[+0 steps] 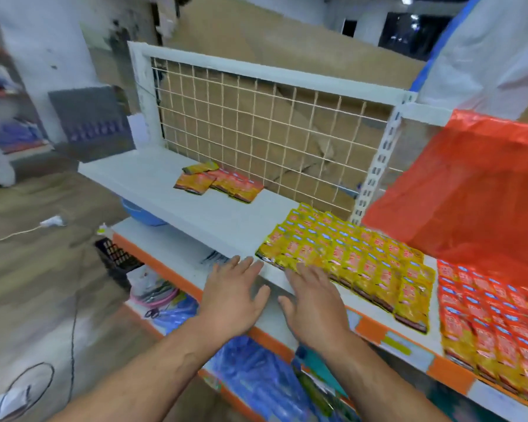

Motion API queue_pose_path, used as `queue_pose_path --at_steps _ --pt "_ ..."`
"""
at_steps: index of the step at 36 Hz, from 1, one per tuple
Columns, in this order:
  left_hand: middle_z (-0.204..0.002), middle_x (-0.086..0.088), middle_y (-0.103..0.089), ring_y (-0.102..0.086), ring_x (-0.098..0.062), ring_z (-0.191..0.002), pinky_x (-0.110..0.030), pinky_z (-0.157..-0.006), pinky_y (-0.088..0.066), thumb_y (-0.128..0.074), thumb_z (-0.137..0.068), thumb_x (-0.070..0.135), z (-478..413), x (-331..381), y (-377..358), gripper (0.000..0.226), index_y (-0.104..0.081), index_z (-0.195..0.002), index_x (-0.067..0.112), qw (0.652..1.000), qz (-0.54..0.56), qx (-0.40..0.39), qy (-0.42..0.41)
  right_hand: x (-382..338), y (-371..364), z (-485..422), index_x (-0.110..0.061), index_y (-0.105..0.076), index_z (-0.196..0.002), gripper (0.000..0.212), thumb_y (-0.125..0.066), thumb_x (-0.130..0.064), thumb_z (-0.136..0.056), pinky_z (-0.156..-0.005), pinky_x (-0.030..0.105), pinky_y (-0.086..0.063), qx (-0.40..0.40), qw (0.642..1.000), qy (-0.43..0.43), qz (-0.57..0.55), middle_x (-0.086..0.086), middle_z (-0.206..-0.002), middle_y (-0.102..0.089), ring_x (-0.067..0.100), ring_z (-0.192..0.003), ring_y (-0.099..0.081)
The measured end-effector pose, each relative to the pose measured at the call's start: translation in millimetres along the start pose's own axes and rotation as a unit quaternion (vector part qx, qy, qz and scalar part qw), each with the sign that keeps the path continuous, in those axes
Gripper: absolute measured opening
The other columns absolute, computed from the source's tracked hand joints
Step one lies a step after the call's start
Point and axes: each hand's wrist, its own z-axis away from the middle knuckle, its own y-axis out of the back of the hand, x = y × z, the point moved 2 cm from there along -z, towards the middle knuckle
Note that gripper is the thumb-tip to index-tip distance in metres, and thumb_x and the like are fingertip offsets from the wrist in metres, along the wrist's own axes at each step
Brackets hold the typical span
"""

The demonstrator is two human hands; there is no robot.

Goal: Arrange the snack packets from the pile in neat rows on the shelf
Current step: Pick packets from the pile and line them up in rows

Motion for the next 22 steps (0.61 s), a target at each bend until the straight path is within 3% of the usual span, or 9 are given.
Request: queue_pose_path --at_steps 4,6,9,14,18,22 --pt "-0.113 0.003 -0.07 -0.066 -0.023 -0.103 -0.037 -0.09 -0.046 -0.045 -0.082 0.05 -9.0 -61.2 17.4 0.049 -0.07 -0.115 0.024 1.0 -0.003 -0.01 0.016 -52.6 -12.6 -36.3 -0.019 -0.062 -0.13 0.052 -0.063 -0.043 -0.083 -0.109 0.044 -0.039 0.026 0.999 0.018 0.008 0.006 -0.139 -0.057 0.034 -0.13 -0.05" --pt "-0.127 0.003 -0.064 -0.059 -0.023 -0.117 -0.042 -0.099 -0.041 -0.039 -0.085 0.053 -13.6 -85.7 22.5 0.055 -0.064 -0.126 0.025 0.998 0.011 -0.044 0.033 -71.2 -15.7 -52.4 -0.018 -0.068 -0.12 0.05 -0.071 -0.041 -0.075 -0.101 0.042 -0.048 0.036 0.999 0.025 0.011 0.006 -0.127 -0.065 0.032 -0.118 -0.059" --pt "-0.149 0.007 -0.045 -0.036 -0.019 -0.139 -0.042 -0.115 -0.02 -0.019 -0.084 0.06 -24.2 -118.3 24.2 0.072 -0.047 -0.143 0.03 0.994 0.031 -0.092 0.059 -92.6 -20.0 -77.7 -0.019 -0.074 -0.108 0.051 -0.082 -0.042 -0.063 -0.091 0.037 -0.054 0.045 0.998 0.039 0.034 0.005 -0.114 -0.071 0.028 -0.103 -0.067" --pt "-0.146 0.004 -0.049 -0.04 -0.023 -0.138 -0.042 -0.113 -0.025 -0.023 -0.083 0.06 -50.5 -154.8 13.9 0.072 -0.051 -0.141 0.027 0.993 0.041 -0.085 0.069 -106.8 -36.4 -124.1 -0.016 -0.07 -0.115 0.047 -0.069 -0.04 -0.074 -0.096 0.04 -0.054 0.026 0.999 0.041 0.013 0.008 -0.122 -0.067 0.031 -0.11 -0.063" --pt "-0.154 0.008 -0.038 -0.028 -0.017 -0.144 -0.042 -0.12 -0.018 -0.015 -0.081 0.063 -83.0 -174.9 -4.9 0.077 -0.039 -0.147 0.033 0.989 0.04 -0.12 0.072 -110.5 -46.7 -166.4 -0.016 -0.07 -0.116 0.047 -0.065 -0.038 -0.075 -0.092 0.04 -0.053 0.018 0.999 0.036 0.0 0.007 -0.123 -0.066 0.031 -0.112 -0.062" --pt "-0.156 0.011 -0.034 -0.023 -0.014 -0.146 -0.04 -0.12 -0.01 -0.012 -0.081 0.064 -126.0 -194.6 -25.7 0.077 -0.033 -0.149 0.035 0.988 0.022 -0.136 0.076 -108.4 -56.0 -220.0 -0.02 -0.052 -0.141 0.052 -0.054 -0.037 -0.092 -0.111 0.038 -0.035 -0.028 0.999 0.028 -0.026 0.005 -0.151 -0.045 0.028 -0.138 -0.039"
